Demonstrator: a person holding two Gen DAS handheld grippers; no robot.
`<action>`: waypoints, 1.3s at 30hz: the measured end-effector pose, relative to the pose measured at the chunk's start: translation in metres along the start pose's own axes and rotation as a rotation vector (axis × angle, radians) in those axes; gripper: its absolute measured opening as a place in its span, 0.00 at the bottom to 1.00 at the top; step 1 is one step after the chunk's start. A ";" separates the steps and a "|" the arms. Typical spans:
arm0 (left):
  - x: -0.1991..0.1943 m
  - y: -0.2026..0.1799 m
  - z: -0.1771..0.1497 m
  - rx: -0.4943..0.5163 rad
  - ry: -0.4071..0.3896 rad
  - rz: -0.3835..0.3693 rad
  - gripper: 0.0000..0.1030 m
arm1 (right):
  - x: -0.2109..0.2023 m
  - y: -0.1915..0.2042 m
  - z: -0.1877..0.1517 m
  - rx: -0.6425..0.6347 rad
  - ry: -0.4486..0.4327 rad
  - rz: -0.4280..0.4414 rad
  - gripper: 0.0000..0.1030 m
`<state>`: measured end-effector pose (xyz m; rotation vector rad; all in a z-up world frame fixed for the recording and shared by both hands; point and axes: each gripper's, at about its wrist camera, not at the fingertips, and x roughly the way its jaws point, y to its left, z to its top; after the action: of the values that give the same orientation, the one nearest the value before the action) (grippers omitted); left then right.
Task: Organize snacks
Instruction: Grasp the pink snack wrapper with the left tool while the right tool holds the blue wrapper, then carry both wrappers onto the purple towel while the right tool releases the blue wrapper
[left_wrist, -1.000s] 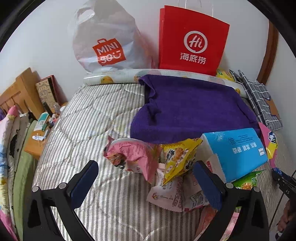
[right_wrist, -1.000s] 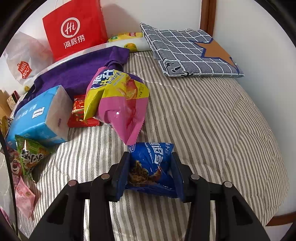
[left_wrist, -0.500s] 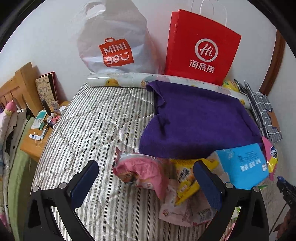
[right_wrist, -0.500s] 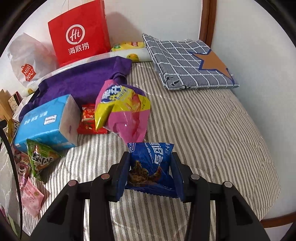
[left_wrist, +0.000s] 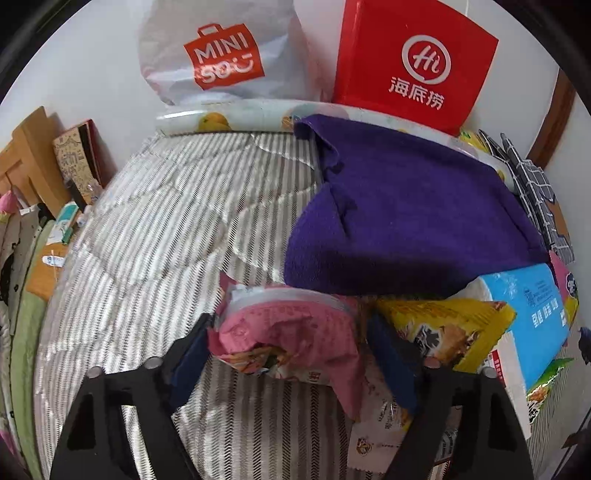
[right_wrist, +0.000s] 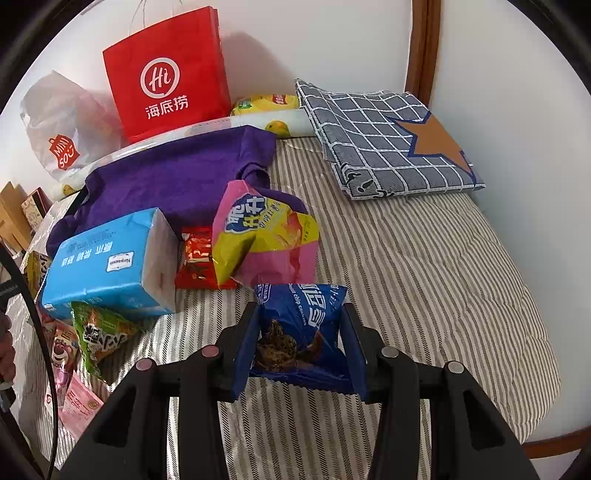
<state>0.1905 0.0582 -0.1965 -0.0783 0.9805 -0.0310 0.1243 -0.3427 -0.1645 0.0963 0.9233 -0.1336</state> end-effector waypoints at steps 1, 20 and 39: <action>0.001 0.000 -0.001 -0.001 0.002 -0.004 0.70 | 0.000 0.001 0.000 0.000 0.000 -0.001 0.42; -0.093 0.010 -0.012 -0.010 -0.116 -0.062 0.59 | -0.052 0.025 0.004 -0.022 -0.069 0.068 0.42; -0.147 -0.088 0.012 0.131 -0.173 -0.170 0.59 | -0.096 0.055 0.050 -0.082 -0.158 0.151 0.42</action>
<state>0.1192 -0.0200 -0.0606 -0.0435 0.7947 -0.2409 0.1149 -0.2886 -0.0562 0.0779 0.7597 0.0367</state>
